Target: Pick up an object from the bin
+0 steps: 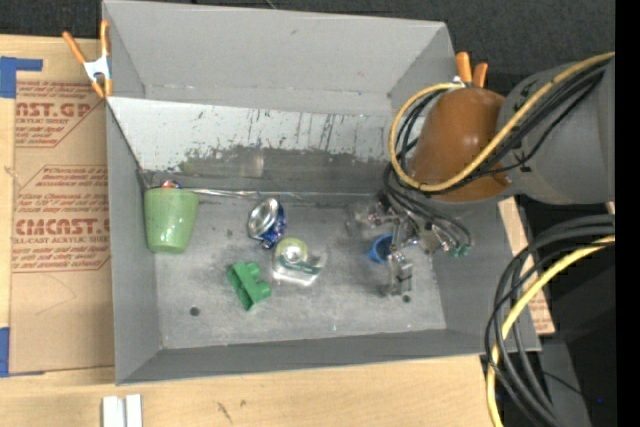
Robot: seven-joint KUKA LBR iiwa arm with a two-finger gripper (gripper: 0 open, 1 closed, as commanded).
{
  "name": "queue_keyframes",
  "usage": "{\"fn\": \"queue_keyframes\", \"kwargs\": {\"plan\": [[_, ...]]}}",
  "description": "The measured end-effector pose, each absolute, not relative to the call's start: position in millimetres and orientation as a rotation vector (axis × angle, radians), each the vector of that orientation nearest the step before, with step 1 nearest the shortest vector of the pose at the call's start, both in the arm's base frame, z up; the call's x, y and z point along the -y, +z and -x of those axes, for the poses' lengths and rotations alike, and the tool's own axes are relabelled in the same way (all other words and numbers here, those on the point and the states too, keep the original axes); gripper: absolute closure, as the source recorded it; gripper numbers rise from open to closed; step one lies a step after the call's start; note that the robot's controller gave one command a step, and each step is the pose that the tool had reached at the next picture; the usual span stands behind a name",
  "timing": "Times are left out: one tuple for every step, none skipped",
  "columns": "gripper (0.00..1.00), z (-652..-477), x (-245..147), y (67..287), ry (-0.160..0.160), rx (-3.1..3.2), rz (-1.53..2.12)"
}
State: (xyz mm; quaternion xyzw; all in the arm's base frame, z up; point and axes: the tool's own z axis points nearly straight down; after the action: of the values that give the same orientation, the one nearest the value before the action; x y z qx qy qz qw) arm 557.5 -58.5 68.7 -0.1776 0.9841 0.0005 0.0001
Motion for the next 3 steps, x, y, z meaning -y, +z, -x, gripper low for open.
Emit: {"fn": "queue_keyframes", "kwargs": {"plan": [[0.00,-561.9,115.3,69.7,-0.004,-2.981,0.986],[1.00,-562.0,113.5,69.8,0.000,-2.980,0.988],[1.00,-556.7,95.7,178.6,-0.006,-2.956,1.037]]}}
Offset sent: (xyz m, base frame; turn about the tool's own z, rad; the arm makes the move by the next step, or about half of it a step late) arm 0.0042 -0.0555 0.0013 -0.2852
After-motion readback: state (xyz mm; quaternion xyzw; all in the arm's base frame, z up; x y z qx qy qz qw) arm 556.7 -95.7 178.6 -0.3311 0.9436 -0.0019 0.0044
